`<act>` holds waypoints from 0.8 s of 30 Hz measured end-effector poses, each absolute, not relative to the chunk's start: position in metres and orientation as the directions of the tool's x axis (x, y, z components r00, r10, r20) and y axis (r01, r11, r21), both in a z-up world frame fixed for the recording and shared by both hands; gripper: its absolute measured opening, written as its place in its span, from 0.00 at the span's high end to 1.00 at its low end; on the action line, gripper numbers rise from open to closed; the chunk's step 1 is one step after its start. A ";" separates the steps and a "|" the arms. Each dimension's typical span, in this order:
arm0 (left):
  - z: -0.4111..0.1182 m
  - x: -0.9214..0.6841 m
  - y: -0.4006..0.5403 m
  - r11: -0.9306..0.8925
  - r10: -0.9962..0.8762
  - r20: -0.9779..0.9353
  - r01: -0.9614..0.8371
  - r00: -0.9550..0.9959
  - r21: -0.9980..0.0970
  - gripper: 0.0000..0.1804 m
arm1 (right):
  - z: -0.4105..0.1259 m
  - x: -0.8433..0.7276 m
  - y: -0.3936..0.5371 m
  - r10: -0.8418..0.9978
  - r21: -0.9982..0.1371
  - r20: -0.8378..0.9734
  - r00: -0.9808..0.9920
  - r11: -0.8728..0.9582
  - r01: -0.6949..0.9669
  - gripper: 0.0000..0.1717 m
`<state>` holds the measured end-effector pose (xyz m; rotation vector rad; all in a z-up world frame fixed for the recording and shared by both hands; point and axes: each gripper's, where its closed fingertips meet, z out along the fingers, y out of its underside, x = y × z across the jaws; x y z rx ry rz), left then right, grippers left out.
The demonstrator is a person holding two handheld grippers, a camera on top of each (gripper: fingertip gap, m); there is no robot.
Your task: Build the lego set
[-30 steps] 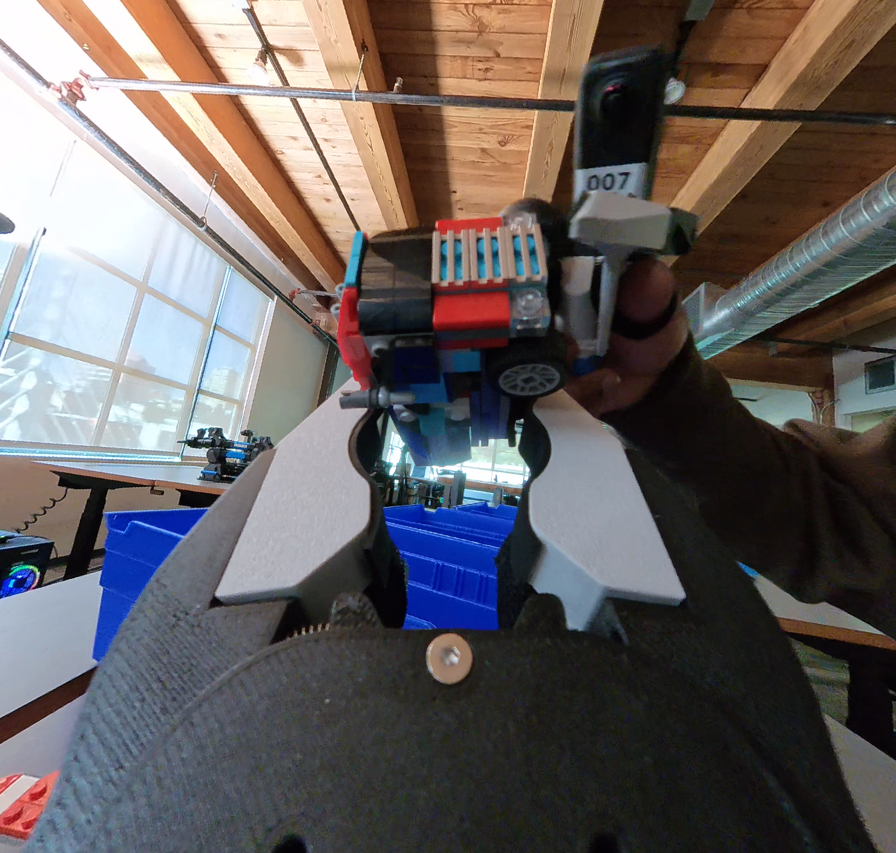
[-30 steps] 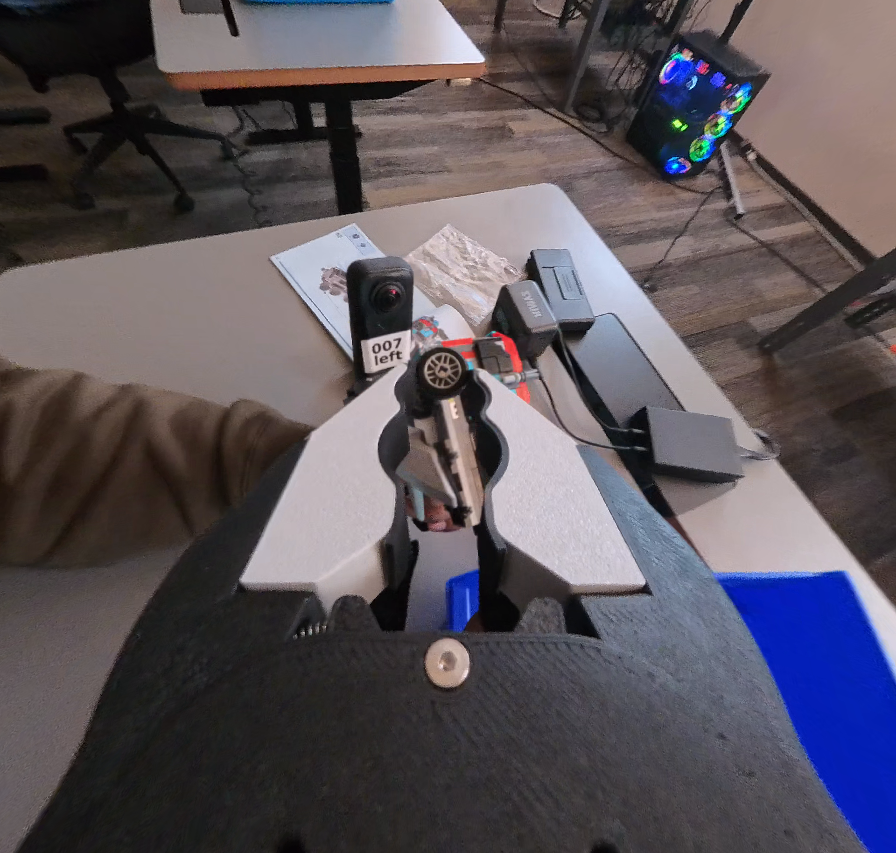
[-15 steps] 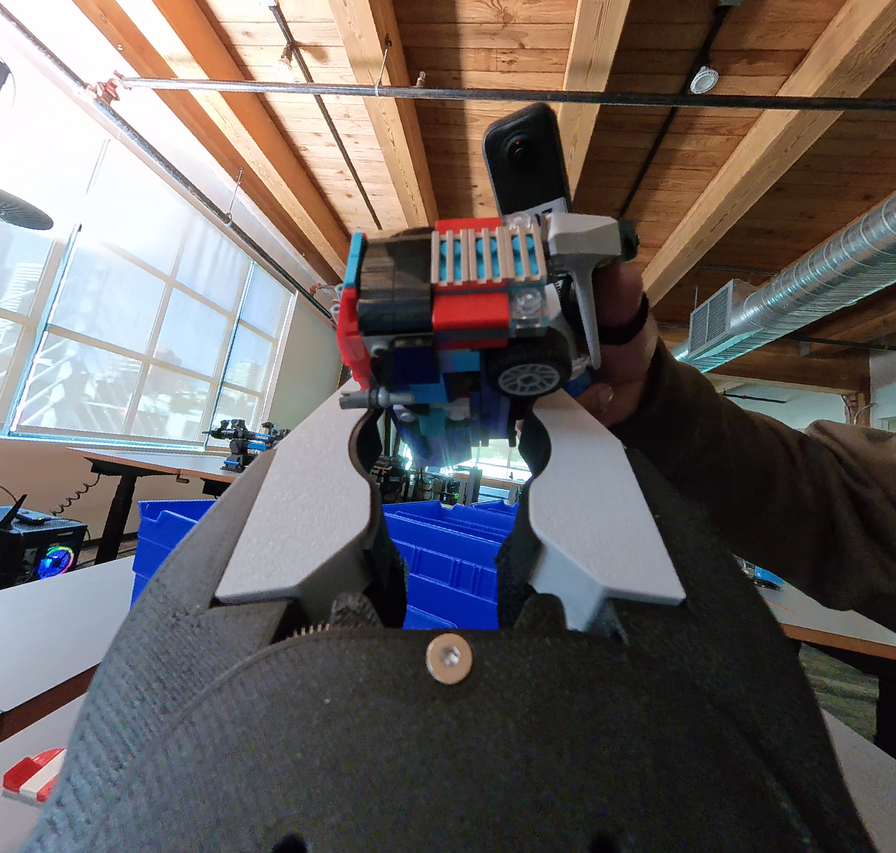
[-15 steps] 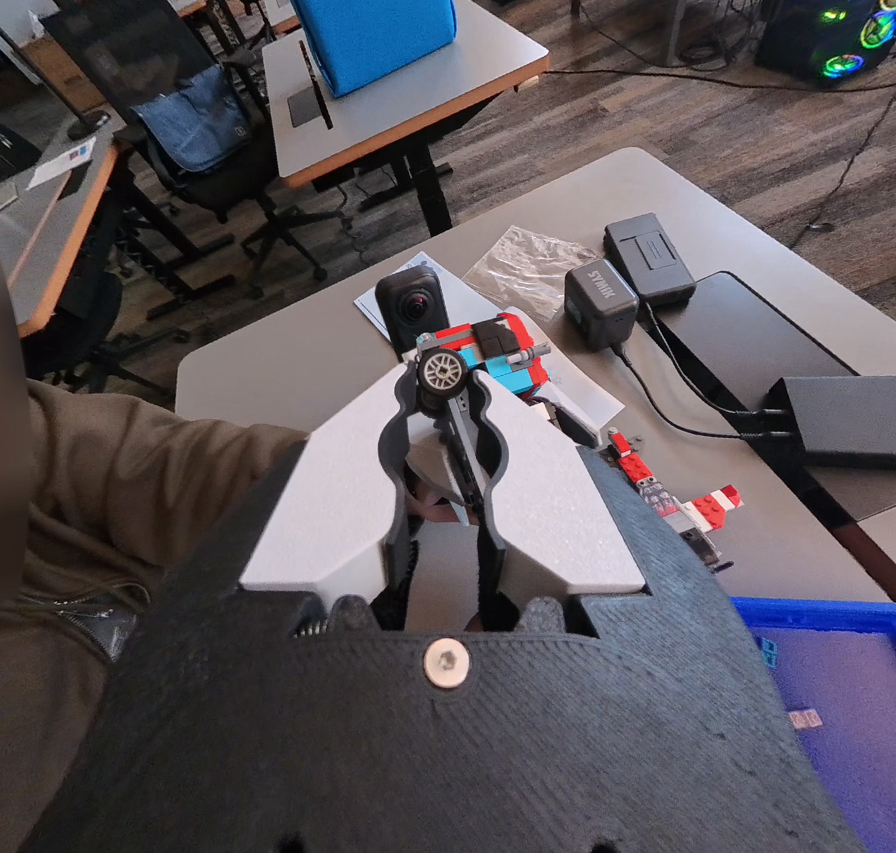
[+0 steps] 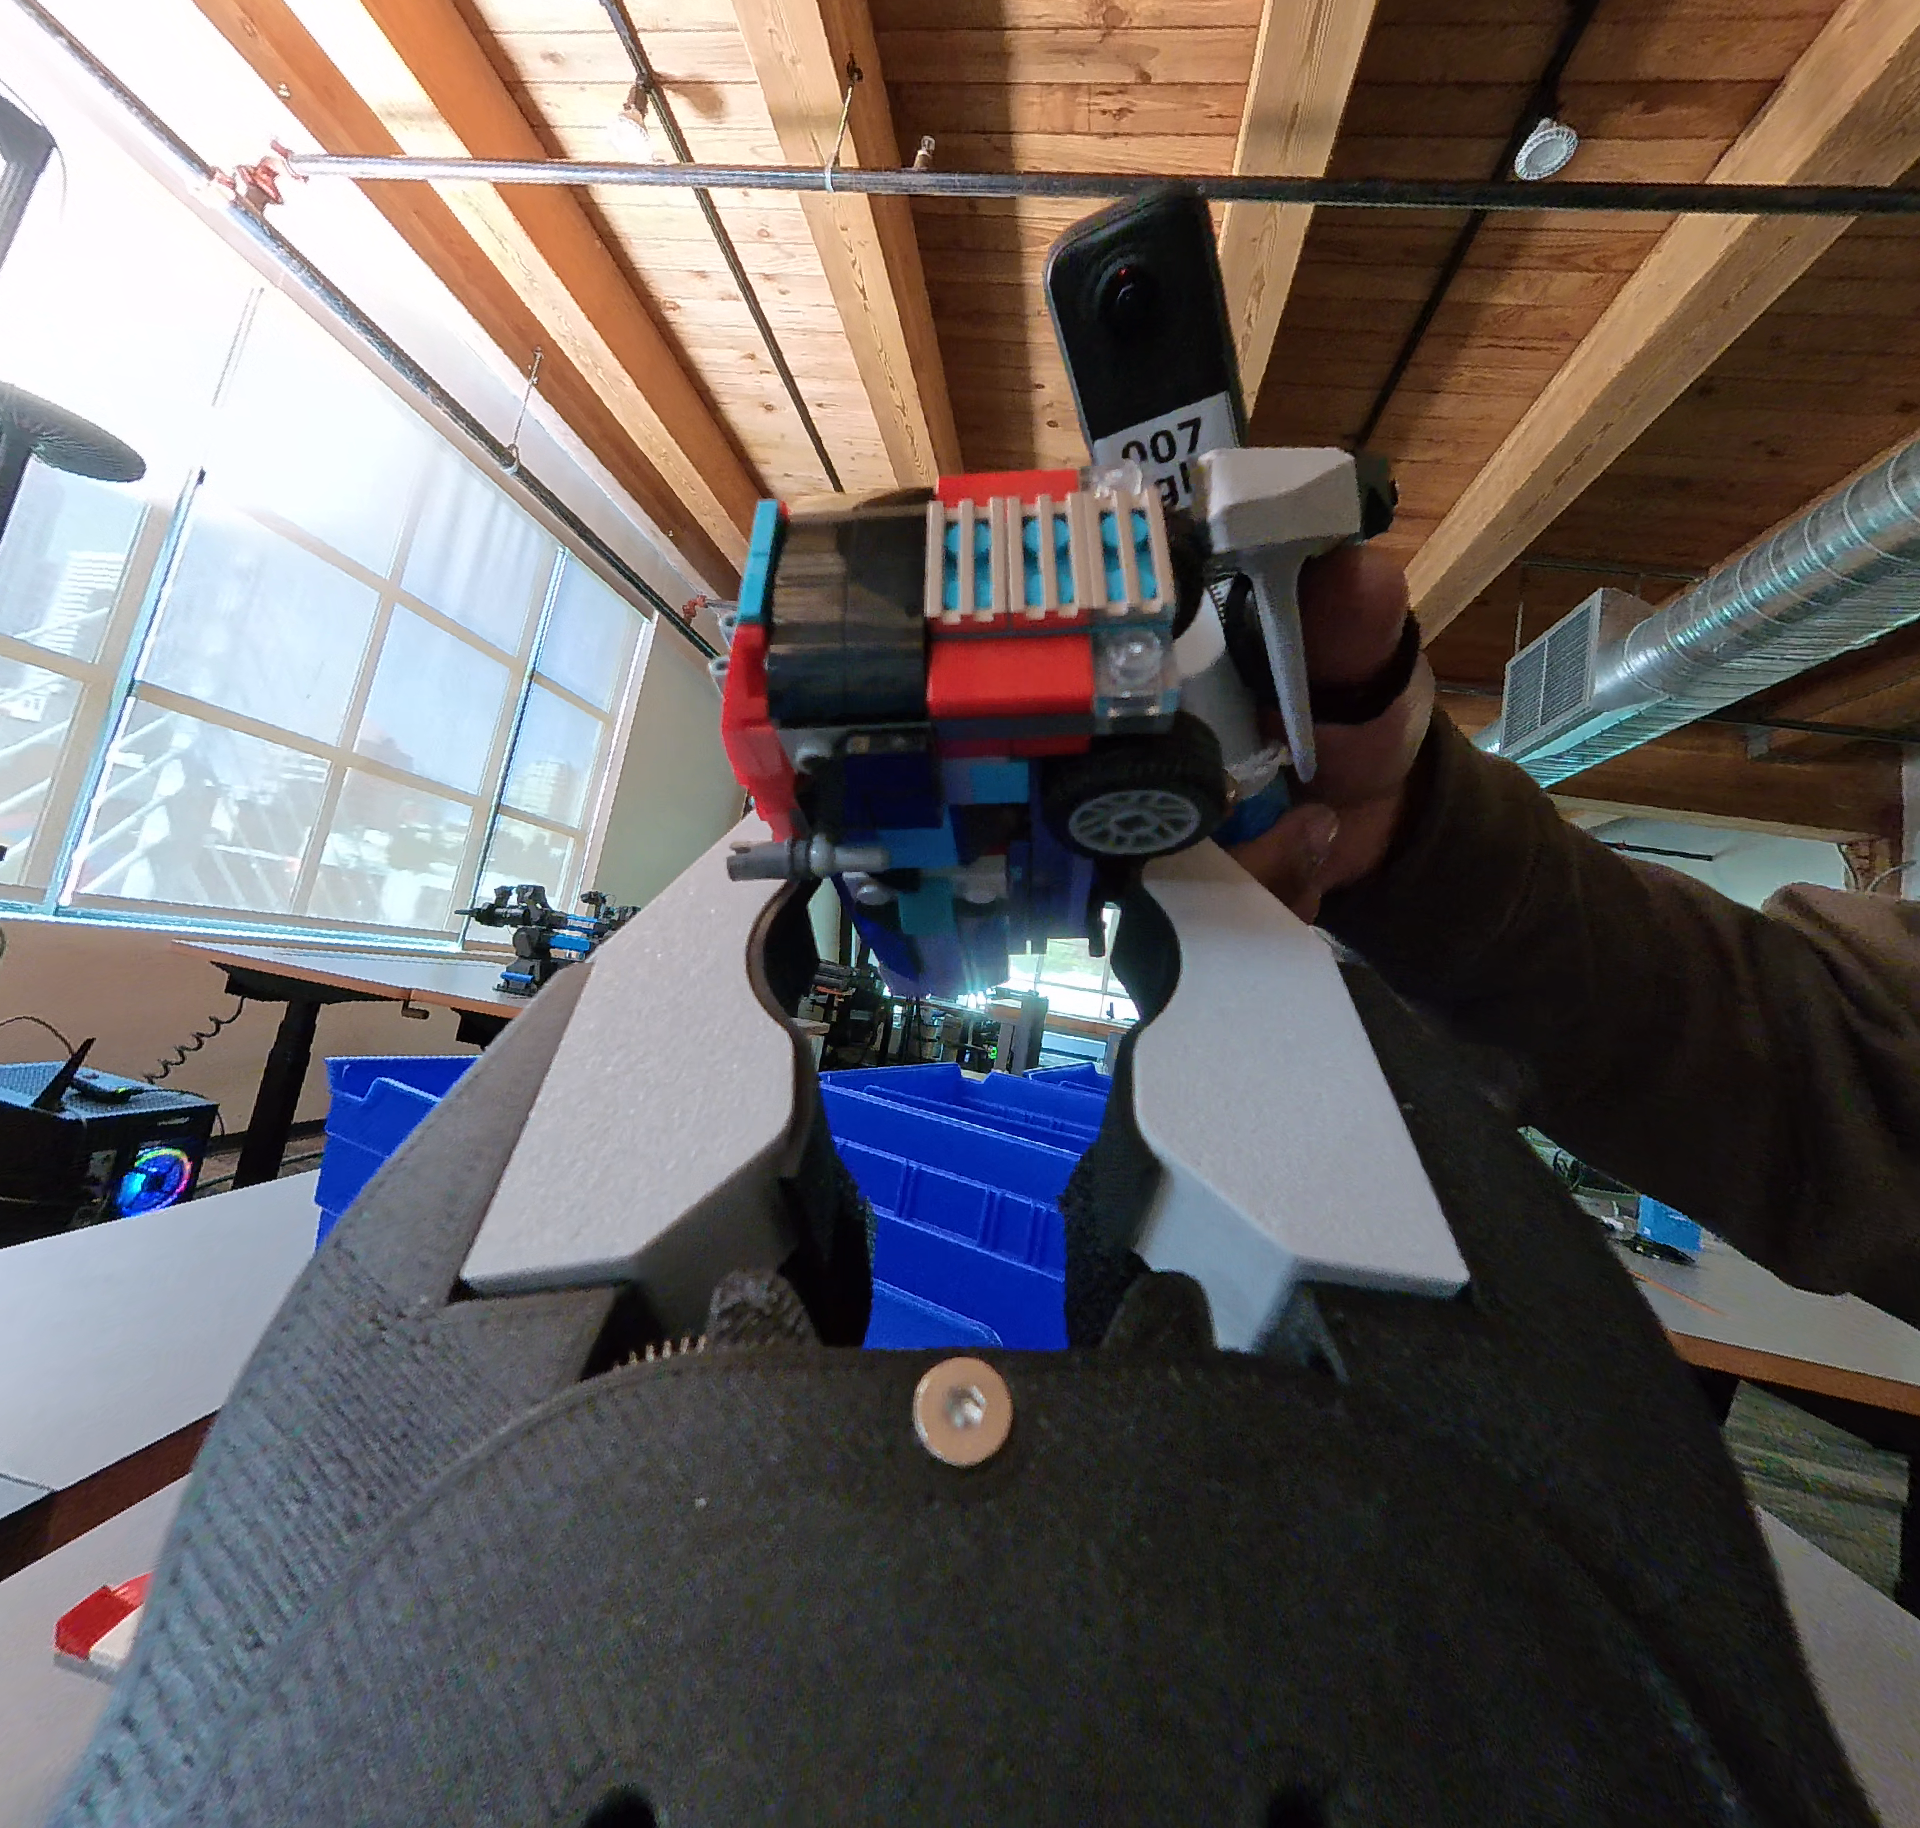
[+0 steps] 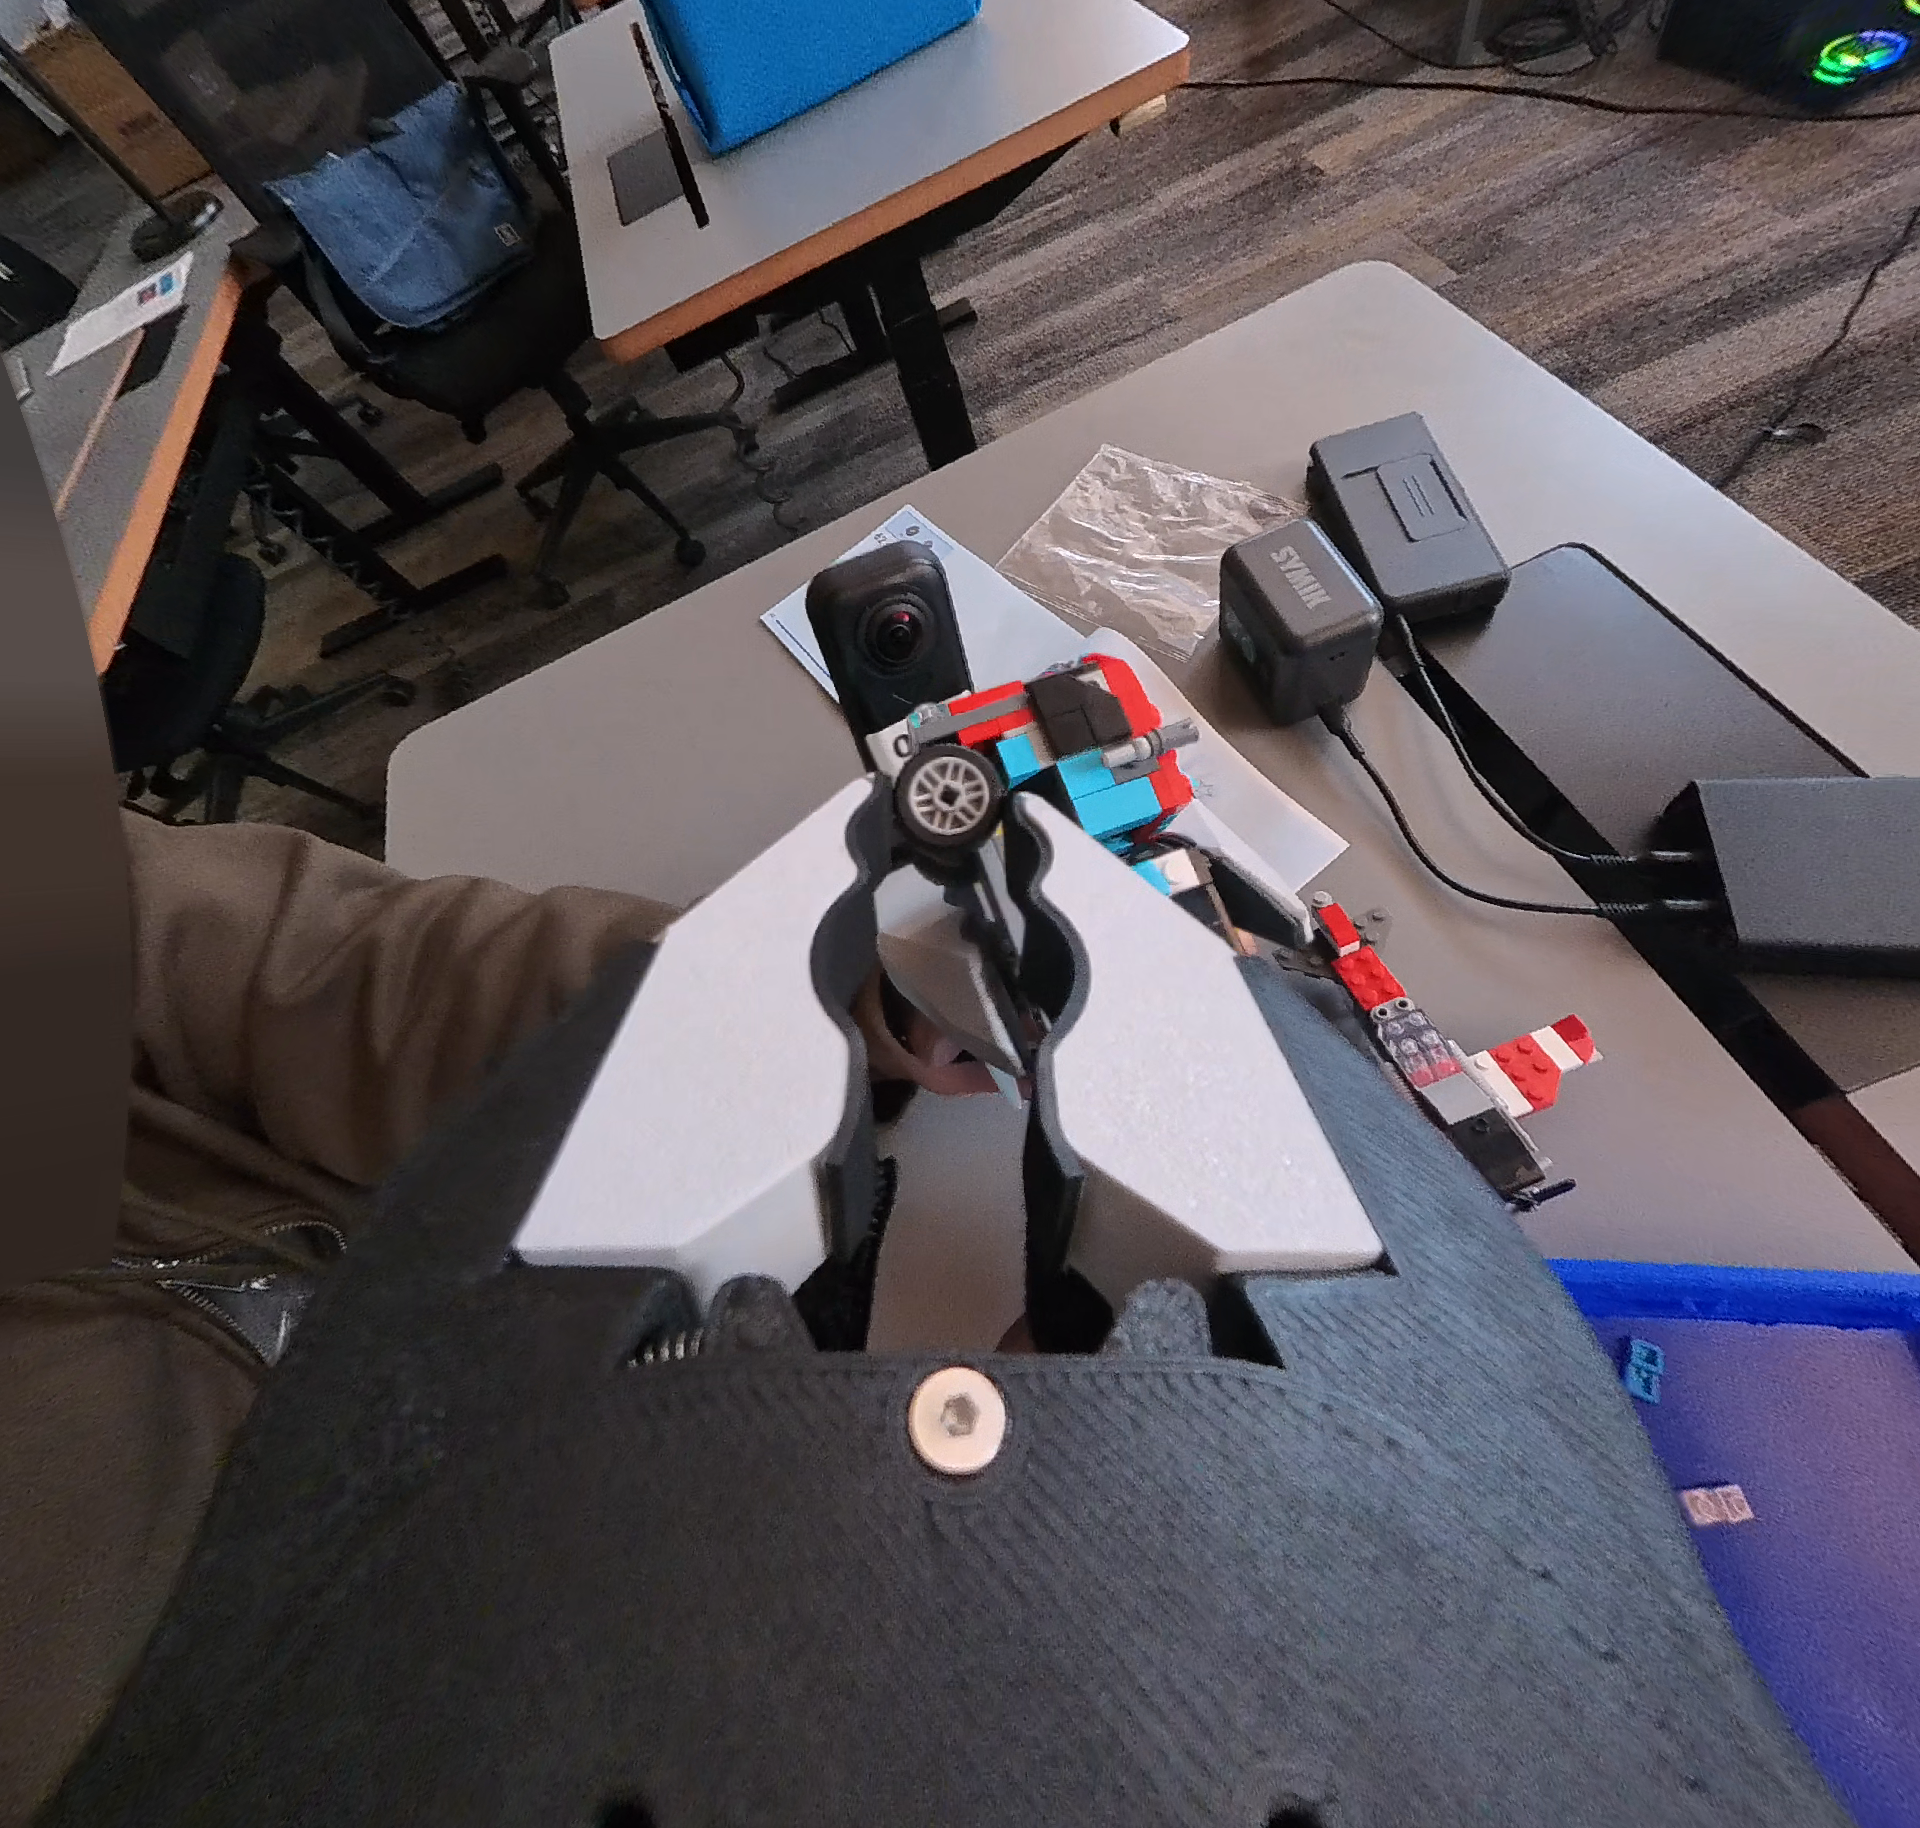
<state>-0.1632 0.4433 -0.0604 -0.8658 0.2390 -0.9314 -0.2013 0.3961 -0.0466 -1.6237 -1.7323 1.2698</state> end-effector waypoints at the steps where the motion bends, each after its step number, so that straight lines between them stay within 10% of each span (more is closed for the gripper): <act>1: -0.060 -0.163 0.443 0.298 -0.782 0.171 0.602 0.599 -0.741 0.69 | -0.047 -0.202 0.396 0.944 -0.838 -0.256 -0.206 -0.110 0.535 0.87; 24: -0.060 -0.169 0.444 0.304 -0.775 0.192 0.620 0.603 -0.723 0.69 | -0.048 -0.211 0.398 0.978 -0.851 -0.136 -0.161 -0.032 0.524 0.87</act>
